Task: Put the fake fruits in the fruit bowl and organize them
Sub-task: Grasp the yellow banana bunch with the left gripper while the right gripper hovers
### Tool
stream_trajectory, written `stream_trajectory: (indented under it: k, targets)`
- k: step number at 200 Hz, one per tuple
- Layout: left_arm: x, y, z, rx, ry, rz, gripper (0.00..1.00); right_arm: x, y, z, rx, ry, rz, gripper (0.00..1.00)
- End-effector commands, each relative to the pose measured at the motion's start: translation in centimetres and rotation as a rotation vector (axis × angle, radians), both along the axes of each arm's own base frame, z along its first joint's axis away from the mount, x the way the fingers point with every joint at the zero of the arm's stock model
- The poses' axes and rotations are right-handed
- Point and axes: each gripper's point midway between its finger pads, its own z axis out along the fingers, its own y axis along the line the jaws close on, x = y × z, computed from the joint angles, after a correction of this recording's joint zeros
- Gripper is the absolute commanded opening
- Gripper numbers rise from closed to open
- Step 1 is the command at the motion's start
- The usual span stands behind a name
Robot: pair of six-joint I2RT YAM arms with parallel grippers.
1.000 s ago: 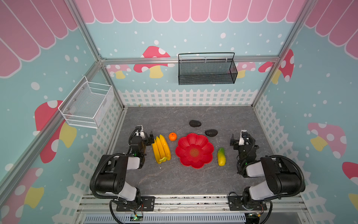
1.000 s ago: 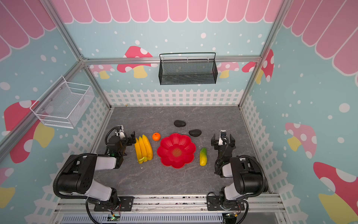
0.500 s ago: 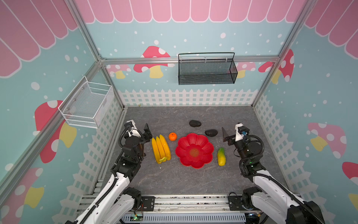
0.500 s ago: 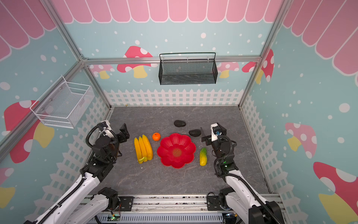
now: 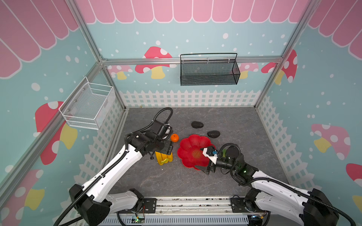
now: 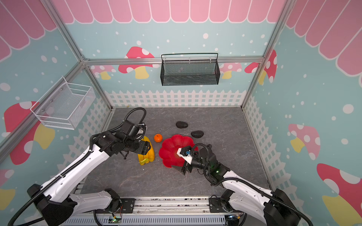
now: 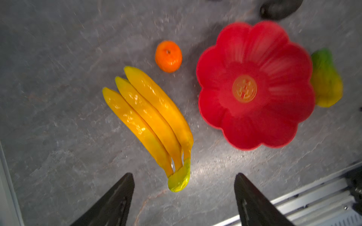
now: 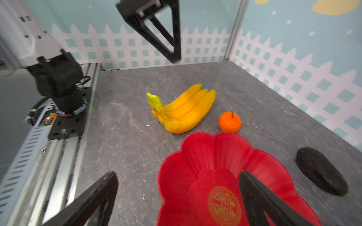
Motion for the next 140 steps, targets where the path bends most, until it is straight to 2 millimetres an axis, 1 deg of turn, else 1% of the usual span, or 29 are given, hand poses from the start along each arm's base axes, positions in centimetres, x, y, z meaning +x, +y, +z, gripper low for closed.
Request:
stream_trajectory:
  k: [1,15,28,45,66,78,87,105,124,140]
  targets:
    - [-4.8,1.7,-4.2,0.184,0.236,-0.018,0.82,-1.4,0.7,0.5,-0.026,-0.034,0.076,0.99]
    - [-4.8,2.4,-5.6,0.266,0.271,0.002,0.82,-1.3,0.5,0.7,-0.021,-0.047,0.062,0.99]
    - [-4.7,2.5,-6.6,0.304,0.292,0.013,0.81,-1.2,0.4,0.9,-0.016,-0.057,0.054,0.98]
    - [-4.1,2.2,-7.0,0.313,0.274,0.012,0.81,-1.0,0.3,0.8,-0.016,-0.060,0.043,0.98]
    - [-2.8,1.8,-7.3,0.324,0.244,0.007,0.81,-1.0,0.3,0.6,-0.022,-0.058,0.040,0.98]
    - [-2.2,1.4,-7.9,0.336,0.248,-0.009,0.80,-0.8,0.3,0.6,-0.024,-0.057,0.034,0.98]
    - [-1.8,1.1,-8.4,0.336,0.260,-0.017,0.77,-0.8,0.3,0.6,-0.025,-0.061,0.030,0.98]
    - [-1.5,0.3,-9.5,0.331,0.292,-0.036,0.66,-0.5,0.2,0.4,-0.032,-0.062,0.016,0.98]
    - [-1.1,-0.1,-10.3,0.330,0.296,-0.044,0.62,-0.4,0.1,0.3,-0.037,-0.063,0.009,0.98]
    - [-0.8,0.0,-10.7,0.337,0.293,-0.033,0.55,-0.3,0.1,0.3,-0.036,-0.065,0.006,0.98]
